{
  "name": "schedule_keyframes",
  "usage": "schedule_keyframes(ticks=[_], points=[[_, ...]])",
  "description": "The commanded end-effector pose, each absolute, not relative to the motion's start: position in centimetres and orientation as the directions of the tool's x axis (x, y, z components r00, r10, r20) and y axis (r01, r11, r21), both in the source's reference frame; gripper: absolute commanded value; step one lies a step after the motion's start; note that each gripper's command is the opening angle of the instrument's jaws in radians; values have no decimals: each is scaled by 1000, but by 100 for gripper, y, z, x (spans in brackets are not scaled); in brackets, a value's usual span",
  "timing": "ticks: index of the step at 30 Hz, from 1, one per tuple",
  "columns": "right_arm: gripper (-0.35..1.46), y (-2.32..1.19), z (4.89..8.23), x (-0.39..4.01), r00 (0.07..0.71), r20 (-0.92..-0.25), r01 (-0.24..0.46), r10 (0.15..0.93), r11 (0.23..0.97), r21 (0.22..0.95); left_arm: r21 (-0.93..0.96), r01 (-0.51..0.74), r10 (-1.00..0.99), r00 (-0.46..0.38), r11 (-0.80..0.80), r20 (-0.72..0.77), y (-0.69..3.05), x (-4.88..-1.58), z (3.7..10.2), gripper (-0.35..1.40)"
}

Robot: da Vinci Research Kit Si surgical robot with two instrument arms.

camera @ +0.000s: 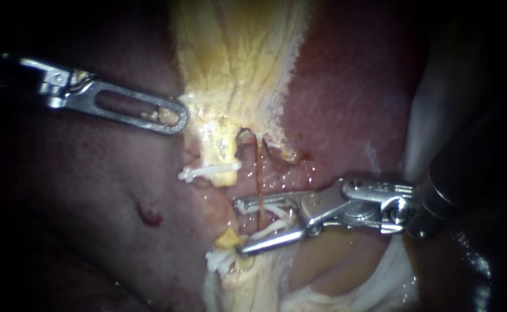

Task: Clipping first clip right tube

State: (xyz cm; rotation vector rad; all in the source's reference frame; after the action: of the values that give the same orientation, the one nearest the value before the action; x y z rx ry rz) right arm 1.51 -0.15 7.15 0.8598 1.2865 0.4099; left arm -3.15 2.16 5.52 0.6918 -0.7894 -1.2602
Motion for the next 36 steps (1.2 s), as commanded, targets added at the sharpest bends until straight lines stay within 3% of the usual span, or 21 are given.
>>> schedule_keyframes(ticks=[1, 14, 23, 36], points=[[49, -17, 712, 151, 264, -662, 196, 702, 633, 749, 816, 549, -984, 121, 179, 134, 216, -315, 552, -35], [49, -17, 682, 147, 231, -637, 271, 735, 580, 768, 816, 549, -983, 121, 180, 135, 216, -314, 554, -35], [45, -15, 685, 145, 232, -628, 270, 743, 571, 776, 816, 549, -983, 121, 180, 135, 216, -314, 554, -35], [23, -9, 697, 137, 237, -619, 269, 749, 562, 782, 816, 549, -983, 121, 180, 135, 216, -314, 554, -35]])
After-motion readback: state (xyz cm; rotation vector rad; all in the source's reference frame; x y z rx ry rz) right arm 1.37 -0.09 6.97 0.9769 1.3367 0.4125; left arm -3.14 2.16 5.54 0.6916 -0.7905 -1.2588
